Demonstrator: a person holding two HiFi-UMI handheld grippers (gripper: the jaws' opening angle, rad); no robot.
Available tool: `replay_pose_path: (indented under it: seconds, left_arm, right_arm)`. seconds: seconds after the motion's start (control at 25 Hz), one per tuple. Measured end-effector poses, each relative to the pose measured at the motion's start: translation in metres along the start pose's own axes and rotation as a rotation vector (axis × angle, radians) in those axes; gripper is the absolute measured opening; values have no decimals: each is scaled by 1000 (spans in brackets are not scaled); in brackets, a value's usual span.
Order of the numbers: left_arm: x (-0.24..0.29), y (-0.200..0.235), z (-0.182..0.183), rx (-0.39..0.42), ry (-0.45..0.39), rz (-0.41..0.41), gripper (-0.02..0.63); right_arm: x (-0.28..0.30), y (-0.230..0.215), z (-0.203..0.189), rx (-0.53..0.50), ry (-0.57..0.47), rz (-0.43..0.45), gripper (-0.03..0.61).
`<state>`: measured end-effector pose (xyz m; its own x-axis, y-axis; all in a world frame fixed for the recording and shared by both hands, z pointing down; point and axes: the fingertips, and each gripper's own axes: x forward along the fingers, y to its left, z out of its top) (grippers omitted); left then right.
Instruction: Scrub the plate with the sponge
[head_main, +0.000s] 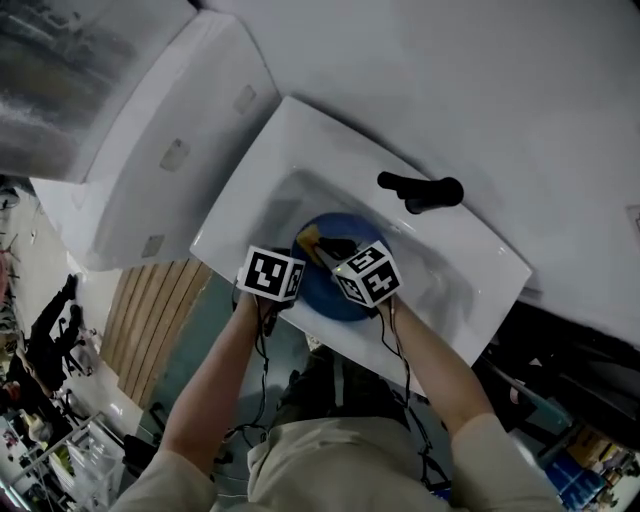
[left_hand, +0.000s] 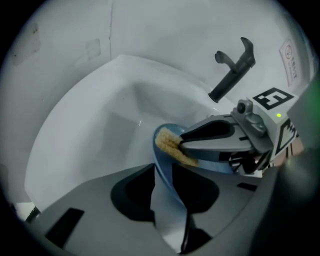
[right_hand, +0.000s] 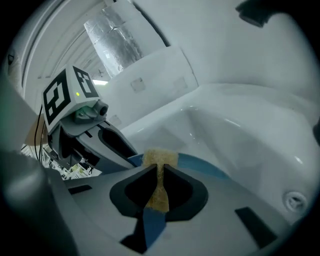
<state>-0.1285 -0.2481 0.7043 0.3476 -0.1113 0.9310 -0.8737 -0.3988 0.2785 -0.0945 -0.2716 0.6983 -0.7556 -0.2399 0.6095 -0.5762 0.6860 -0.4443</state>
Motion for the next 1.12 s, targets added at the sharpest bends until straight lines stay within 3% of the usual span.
replay_pose_path:
  seconds: [0.16, 0.28, 0.56, 0.8, 0.96, 1.12]
  left_arm:
    - [-1, 2, 0, 4, -8, -2, 112]
    - [-1, 3, -1, 4, -12, 6, 106]
    - [-5, 10, 1, -51, -52, 7, 86]
    - [-6, 15, 3, -76, -66, 23, 77]
    - [-5, 14, 5, -82, -70, 27, 74]
    - [-7, 16, 5, -81, -84, 39, 72]
  right_arm:
    - [14, 0, -4, 11, 7, 27, 51]
    - [19, -10, -5, 16, 13, -2, 51]
    - [23, -50, -17, -16, 77, -172, 51]
    - [-1, -86, -52, -5, 210, -320, 49]
    - [-28, -91, -78, 14, 299, -327, 49]
    - [-47, -71, -98, 15, 375, -234, 49]
